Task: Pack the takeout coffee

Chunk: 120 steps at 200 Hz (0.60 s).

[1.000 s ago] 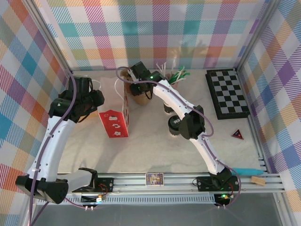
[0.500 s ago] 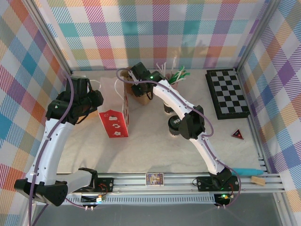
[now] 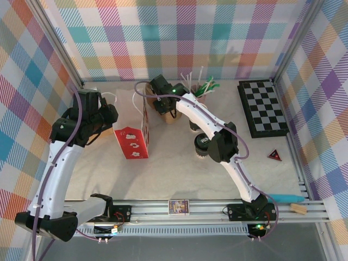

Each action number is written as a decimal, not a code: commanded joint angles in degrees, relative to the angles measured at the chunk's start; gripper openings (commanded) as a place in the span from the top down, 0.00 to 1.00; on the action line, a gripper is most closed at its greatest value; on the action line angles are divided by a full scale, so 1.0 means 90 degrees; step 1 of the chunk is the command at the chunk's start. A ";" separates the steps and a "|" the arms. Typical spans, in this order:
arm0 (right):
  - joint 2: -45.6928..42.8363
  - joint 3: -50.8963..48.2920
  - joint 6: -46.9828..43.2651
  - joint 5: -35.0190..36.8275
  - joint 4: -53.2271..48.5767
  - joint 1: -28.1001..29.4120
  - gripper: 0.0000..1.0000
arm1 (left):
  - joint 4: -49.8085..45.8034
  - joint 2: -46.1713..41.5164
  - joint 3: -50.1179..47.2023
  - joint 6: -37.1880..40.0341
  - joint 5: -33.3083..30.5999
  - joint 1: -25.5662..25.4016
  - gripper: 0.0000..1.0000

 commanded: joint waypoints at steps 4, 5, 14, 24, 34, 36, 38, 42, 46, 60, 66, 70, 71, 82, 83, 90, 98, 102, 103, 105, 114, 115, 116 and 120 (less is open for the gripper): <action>-0.0307 -0.0135 0.0695 0.0272 -0.0884 0.0119 0.78 | -0.0140 -0.0175 0.0082 0.0112 -0.0008 0.0112 0.65; -0.0310 -0.0130 0.0706 0.0278 -0.0902 0.0128 0.78 | -0.0143 -0.0181 0.0078 0.0109 -0.0006 0.0112 0.65; -0.0336 -0.0126 0.0884 0.0394 -0.1021 0.0199 0.78 | -0.0146 -0.0205 0.0072 0.0111 0.0005 0.0112 0.65; -0.0374 -0.0135 0.1066 0.0530 -0.1141 0.0290 0.78 | -0.0145 -0.0208 0.0060 0.0112 0.0000 0.0112 0.65; -0.0423 -0.0148 0.1310 0.0636 -0.1247 0.0390 0.78 | -0.0140 -0.0230 0.0045 0.0097 0.0017 0.0119 0.65; -0.0430 -0.0153 0.1356 0.0655 -0.1268 0.0417 0.78 | -0.0134 -0.0231 0.0044 0.0096 0.0024 0.0116 0.65; -0.0444 -0.0159 0.1399 0.0687 -0.1278 0.0444 0.77 | -0.0135 -0.0227 0.0044 0.0103 0.0026 0.0120 0.65; -0.0466 -0.0167 0.1494 0.0741 -0.1311 0.0488 0.77 | -0.0136 -0.0242 0.0052 0.0097 0.0027 0.0121 0.65; -0.0491 -0.0183 0.1571 0.0790 -0.1340 0.0549 0.77 | -0.0126 -0.0239 0.0045 0.0096 0.0029 0.0121 0.65; -0.0535 -0.0197 0.1963 0.0987 -0.1498 0.0711 0.76 | -0.0133 -0.0257 0.0058 0.0096 0.0030 0.0121 0.65; -0.0551 -0.0192 0.2169 0.1021 -0.1577 0.0759 0.75 | -0.0133 -0.0264 0.0059 0.0104 0.0041 0.0121 0.65; -0.0561 -0.0199 0.2294 0.1026 -0.1630 0.0789 0.75 | -0.0127 -0.0271 0.0059 0.0102 0.0045 0.0121 0.65; -0.0563 -0.0197 0.2326 0.1026 -0.1641 0.0795 0.75 | -0.0127 -0.0273 0.0057 0.0099 0.0045 0.0121 0.65; -0.0583 -0.0203 0.2559 0.0976 -0.1692 0.0873 0.74 | -0.0121 -0.0296 0.0046 0.0088 0.0046 0.0121 0.65; -0.0584 -0.0203 0.2571 0.0967 -0.1692 0.0881 0.74 | -0.0123 -0.0295 0.0045 0.0092 0.0046 0.0121 0.65; -0.0594 -0.0201 0.2633 0.0949 -0.1677 0.0923 0.72 | -0.0131 -0.0319 0.0035 0.0090 0.0044 0.0121 0.65; -0.0627 -0.0191 0.2641 0.0930 -0.1637 0.0951 0.69 | -0.0121 -0.0331 0.0019 0.0086 0.0060 0.0121 0.65; -0.0647 -0.0185 0.2636 0.0921 -0.1624 0.0960 0.67 | -0.0124 -0.0333 0.0017 0.0086 0.0065 0.0121 0.65; -0.0650 -0.0180 0.2629 0.0915 -0.1614 0.0963 0.67 | -0.0125 -0.0338 0.0016 0.0086 0.0066 0.0121 0.65; -0.0660 -0.0176 0.2618 0.0911 -0.1601 0.0966 0.66 | -0.0128 -0.0334 0.0020 0.0091 0.0073 0.0116 0.65; -0.0727 -0.0150 0.2502 0.0881 -0.1566 0.0967 0.62 | -0.0135 -0.0352 0.0022 0.0093 0.0077 0.0121 0.65; -0.0734 -0.0148 0.2488 0.0880 -0.1560 0.0967 0.61 | -0.0135 -0.0352 0.0023 0.0094 0.0081 0.0121 0.65; -0.0743 -0.0142 0.2472 0.0880 -0.1558 0.0967 0.61 | -0.0135 -0.0357 0.0019 0.0095 0.0083 0.0121 0.65; -0.0795 -0.0121 0.2404 0.0882 -0.1554 0.0967 0.59 | -0.0142 -0.0356 0.0024 0.0096 0.0085 0.0121 0.65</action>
